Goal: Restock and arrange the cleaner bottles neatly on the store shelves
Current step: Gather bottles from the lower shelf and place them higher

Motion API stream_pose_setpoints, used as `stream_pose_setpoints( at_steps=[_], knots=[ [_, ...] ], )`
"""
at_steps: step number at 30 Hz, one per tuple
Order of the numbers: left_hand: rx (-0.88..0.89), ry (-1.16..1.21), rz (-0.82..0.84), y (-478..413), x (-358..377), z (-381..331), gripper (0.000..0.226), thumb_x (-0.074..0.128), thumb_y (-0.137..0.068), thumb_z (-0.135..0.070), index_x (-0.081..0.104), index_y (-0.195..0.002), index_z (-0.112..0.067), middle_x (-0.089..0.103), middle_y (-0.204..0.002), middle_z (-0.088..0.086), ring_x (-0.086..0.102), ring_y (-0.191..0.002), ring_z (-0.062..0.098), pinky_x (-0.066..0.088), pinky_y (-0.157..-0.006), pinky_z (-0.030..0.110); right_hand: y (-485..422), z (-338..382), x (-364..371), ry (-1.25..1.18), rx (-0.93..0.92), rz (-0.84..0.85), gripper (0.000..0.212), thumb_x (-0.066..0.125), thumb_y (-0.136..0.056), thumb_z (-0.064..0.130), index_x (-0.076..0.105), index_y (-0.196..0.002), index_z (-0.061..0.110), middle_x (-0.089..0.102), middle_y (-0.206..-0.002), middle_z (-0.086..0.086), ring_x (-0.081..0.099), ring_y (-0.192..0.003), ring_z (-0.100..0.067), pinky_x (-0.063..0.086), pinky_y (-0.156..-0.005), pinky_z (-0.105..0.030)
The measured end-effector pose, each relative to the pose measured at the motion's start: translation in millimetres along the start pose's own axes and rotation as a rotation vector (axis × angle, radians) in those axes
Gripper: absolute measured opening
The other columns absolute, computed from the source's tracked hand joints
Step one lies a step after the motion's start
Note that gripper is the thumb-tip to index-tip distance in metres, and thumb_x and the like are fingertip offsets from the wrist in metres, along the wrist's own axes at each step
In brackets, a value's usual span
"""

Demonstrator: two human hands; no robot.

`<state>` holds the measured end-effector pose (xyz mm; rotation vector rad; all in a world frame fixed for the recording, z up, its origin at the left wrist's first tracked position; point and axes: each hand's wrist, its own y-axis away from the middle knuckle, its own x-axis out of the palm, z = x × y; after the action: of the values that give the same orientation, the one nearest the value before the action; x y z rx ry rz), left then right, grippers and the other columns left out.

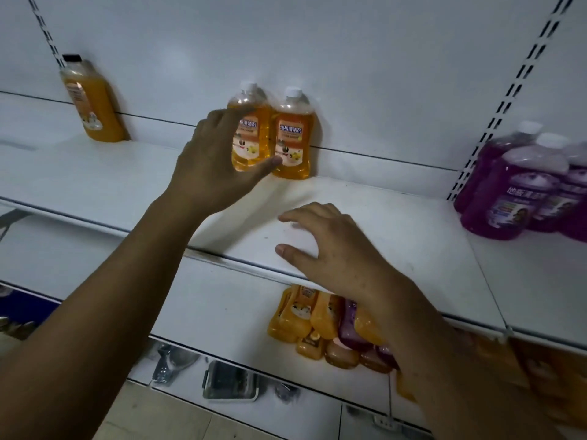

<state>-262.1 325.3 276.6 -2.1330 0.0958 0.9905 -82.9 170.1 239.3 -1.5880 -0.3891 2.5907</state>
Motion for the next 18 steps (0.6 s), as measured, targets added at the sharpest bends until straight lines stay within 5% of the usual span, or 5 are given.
stream_pose_setpoints(
  at_steps=[10, 13, 18],
  knots=[
    [0.166, 0.018, 0.119, 158, -37, -81, 0.057, 0.058, -0.094, -0.062, 0.059, -0.137, -0.025, 0.066, -0.130, -0.006, 0.062, -0.120, 0.015, 0.053, -0.098, 0.046, 134, -39, -35, -0.128, -0.077, -0.367, 0.032, 0.067, -0.096, 0.038, 0.065, -0.127, 0.028, 0.062, -0.124, 0.018, 0.056, -0.122, 0.002, 0.046, -0.104, -0.020],
    [0.095, 0.087, 0.133, 207, -24, -101, 0.043, 0.061, -0.095, -0.058, 0.065, -0.124, -0.027, 0.068, -0.116, -0.012, 0.065, -0.109, 0.011, 0.055, -0.091, 0.043, 188, -58, -48, -0.173, -0.096, -0.450, 0.019, 0.067, -0.096, 0.027, 0.064, -0.114, 0.023, 0.063, -0.109, 0.012, 0.061, -0.109, -0.002, 0.047, -0.090, -0.011],
    [-0.149, 0.303, 0.297, 262, 42, -132, 0.027, 0.061, -0.095, -0.058, 0.069, -0.107, -0.035, 0.070, -0.102, -0.020, 0.069, -0.098, 0.009, 0.057, -0.083, 0.036, 255, -101, -41, -0.227, -0.030, -0.482, 0.015, 0.060, -0.098, 0.027, 0.068, -0.088, 0.019, 0.064, -0.082, 0.013, 0.062, -0.080, -0.006, 0.047, -0.068, -0.021]
  ],
)
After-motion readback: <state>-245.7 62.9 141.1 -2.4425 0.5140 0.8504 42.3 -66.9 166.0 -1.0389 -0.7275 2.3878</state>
